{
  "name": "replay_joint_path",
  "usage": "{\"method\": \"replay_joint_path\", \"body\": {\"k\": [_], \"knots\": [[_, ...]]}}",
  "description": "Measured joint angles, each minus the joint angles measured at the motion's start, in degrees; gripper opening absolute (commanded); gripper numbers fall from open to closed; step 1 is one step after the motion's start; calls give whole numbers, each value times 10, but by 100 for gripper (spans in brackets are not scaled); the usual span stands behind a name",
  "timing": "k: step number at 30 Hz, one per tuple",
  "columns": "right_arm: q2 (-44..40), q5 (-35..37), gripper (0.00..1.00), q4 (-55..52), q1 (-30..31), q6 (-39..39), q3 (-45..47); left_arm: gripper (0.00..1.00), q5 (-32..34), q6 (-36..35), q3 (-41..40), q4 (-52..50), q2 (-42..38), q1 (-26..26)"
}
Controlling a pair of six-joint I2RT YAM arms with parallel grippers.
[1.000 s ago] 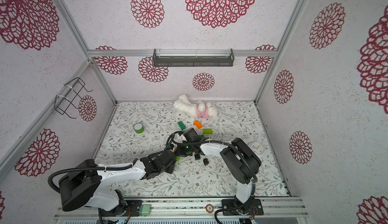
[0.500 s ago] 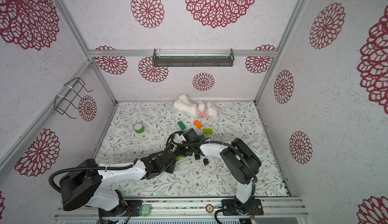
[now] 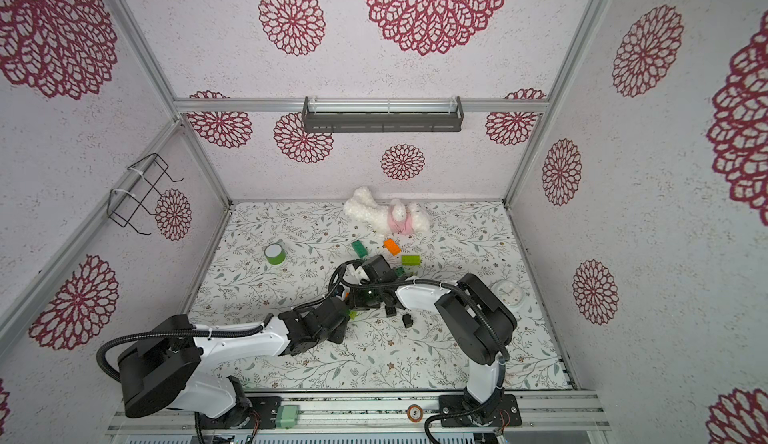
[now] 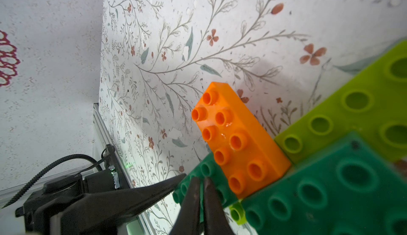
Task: Assemble a small pinwheel with lego
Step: Assemble the lego brick with the lego brick.
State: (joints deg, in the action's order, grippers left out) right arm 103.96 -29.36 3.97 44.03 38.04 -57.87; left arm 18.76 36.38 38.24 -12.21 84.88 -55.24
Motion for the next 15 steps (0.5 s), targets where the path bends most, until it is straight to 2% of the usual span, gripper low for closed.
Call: {"method": "replay_joint_path", "body": {"k": [7, 10, 15], "knots": [[0, -7, 16, -19, 0, -1, -12, 66, 3, 0, 5, -1, -9, -1], [0, -10, 26, -28, 0, -3, -22, 80, 8, 1, 4, -1, -18, -1], [-3, -14, 36, -43, 0, -16, -45, 99, 21, 3, -15, 2, -72, -2]]}}
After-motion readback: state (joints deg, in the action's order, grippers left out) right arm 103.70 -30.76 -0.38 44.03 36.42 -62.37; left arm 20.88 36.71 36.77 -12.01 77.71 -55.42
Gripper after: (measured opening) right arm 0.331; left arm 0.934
